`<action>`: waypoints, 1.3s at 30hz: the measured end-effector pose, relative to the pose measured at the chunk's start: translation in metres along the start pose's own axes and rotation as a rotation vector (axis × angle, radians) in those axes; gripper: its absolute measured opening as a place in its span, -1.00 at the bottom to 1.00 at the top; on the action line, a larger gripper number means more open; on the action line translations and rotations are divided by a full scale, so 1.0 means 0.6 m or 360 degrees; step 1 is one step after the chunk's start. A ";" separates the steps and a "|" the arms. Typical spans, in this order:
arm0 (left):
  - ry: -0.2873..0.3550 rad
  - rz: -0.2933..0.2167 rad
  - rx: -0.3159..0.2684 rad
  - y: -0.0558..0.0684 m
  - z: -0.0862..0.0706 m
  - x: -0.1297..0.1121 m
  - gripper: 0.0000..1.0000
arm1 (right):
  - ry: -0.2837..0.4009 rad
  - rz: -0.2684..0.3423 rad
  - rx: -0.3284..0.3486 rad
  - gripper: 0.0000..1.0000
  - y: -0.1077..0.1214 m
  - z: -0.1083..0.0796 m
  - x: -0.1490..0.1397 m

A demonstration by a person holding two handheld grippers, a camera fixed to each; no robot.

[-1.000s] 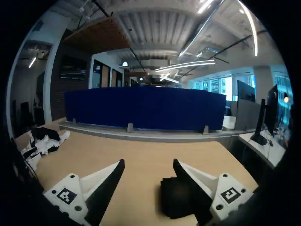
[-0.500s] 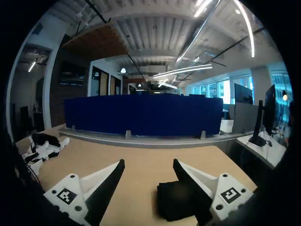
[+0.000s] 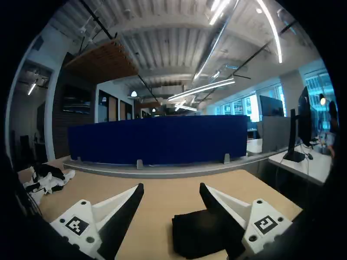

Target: Fold towel

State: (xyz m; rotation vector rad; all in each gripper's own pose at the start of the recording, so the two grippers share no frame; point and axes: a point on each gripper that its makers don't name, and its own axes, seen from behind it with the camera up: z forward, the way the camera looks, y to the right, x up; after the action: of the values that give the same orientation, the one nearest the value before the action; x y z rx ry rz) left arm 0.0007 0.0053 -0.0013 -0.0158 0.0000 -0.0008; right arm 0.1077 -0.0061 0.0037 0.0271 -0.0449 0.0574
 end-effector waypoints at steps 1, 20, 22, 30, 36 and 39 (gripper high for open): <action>0.0000 0.0000 0.0000 0.000 0.000 0.000 0.91 | 0.0001 0.0008 -0.0003 1.00 0.003 0.000 -0.008; 0.0000 0.0000 0.0000 0.000 -0.001 -0.001 0.91 | 0.0023 0.0155 -0.0054 1.00 0.045 0.008 -0.131; 0.0000 0.0000 0.0000 0.000 -0.001 0.000 0.91 | 0.0022 0.0143 -0.0058 1.00 0.047 0.009 -0.140; 0.0000 0.0000 0.0000 0.000 0.000 0.000 0.91 | 0.0009 0.0151 -0.0019 1.00 0.039 0.018 -0.163; 0.0000 0.0000 0.0000 0.000 0.000 0.000 0.91 | 0.0013 0.0142 -0.0019 1.00 0.039 0.016 -0.169; 0.0000 0.0000 0.0000 0.001 0.000 0.000 0.91 | 0.0013 0.0123 -0.0013 1.00 0.034 0.016 -0.175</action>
State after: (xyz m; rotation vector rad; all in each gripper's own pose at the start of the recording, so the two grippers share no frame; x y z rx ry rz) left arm 0.0008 0.0057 -0.0011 -0.0157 0.0000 -0.0009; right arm 0.0014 0.0079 0.0089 0.0170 -0.0381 0.1348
